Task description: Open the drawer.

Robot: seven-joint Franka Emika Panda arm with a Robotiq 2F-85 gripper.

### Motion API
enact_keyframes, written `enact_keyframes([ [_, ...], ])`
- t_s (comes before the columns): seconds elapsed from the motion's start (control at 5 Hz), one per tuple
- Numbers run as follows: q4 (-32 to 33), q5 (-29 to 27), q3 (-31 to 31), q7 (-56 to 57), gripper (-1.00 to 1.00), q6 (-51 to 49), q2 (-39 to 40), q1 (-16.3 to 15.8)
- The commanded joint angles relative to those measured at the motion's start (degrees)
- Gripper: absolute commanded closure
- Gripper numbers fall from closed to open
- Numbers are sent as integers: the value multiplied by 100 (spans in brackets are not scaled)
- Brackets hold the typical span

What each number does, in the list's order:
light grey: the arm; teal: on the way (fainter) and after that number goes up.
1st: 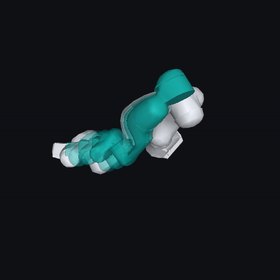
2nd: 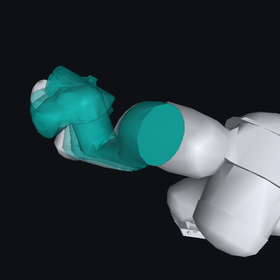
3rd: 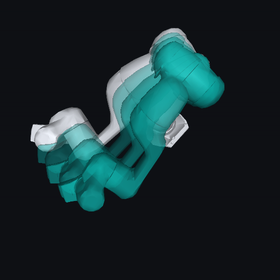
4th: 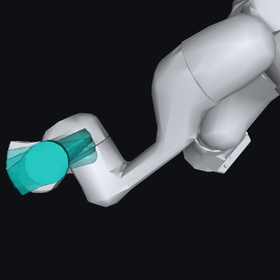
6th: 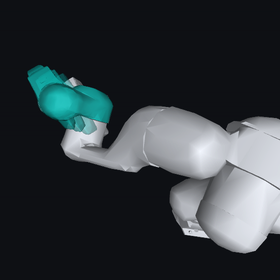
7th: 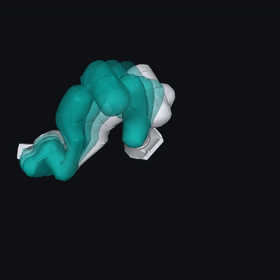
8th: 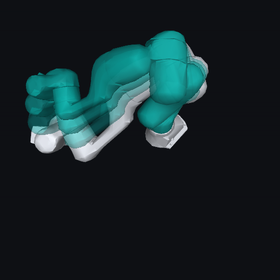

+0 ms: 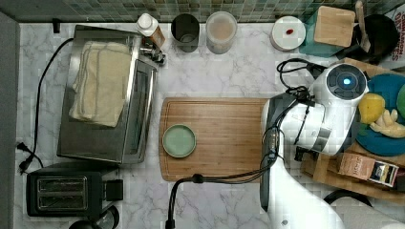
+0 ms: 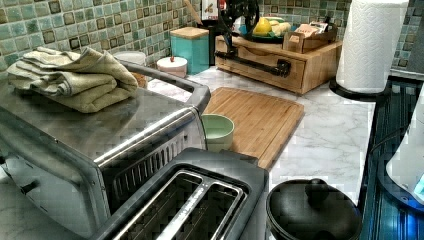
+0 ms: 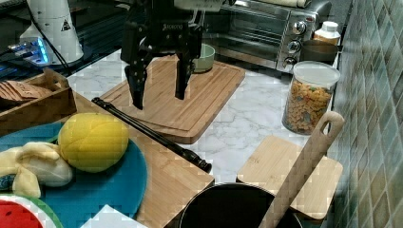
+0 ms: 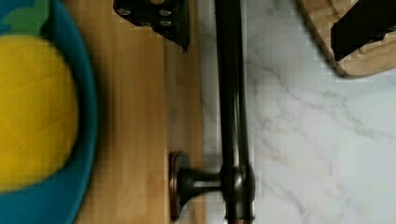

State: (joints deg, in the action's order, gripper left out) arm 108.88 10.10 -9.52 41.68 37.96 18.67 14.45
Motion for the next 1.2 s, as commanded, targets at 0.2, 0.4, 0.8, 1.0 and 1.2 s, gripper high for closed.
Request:
enact_keyframes([
  [0.2,372,-121,-111,-173,-100,523,-172,181],
  [0.4,447,-149,-108,-132,-100,986,-6,250],
  [0.8,183,-538,152,-16,-100,1259,511,425],
  [1.0,81,-633,195,38,-100,1208,673,325],
  [1.2,-116,-423,132,-13,-100,1119,822,169],
])
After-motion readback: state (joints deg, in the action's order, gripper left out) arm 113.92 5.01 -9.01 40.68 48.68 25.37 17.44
